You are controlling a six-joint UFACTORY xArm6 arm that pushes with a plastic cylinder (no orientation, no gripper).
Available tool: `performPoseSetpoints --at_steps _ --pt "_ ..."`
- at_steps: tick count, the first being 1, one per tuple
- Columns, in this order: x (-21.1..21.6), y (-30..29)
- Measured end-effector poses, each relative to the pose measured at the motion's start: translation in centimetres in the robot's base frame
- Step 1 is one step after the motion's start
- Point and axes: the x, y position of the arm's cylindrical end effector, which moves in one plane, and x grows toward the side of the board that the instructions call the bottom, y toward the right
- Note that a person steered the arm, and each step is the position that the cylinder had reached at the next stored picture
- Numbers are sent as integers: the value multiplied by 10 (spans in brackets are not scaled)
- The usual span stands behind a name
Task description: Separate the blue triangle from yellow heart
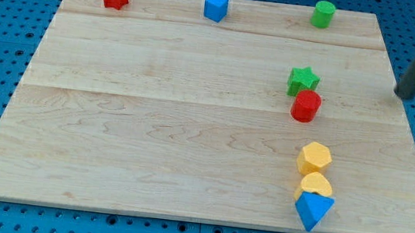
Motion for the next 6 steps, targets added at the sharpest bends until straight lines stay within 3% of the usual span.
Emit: performPoseSetpoints --at_steps 1,2,4,6 --pt "112 -4" --pt "188 -35" --pt "178 -168" --pt "122 -170"
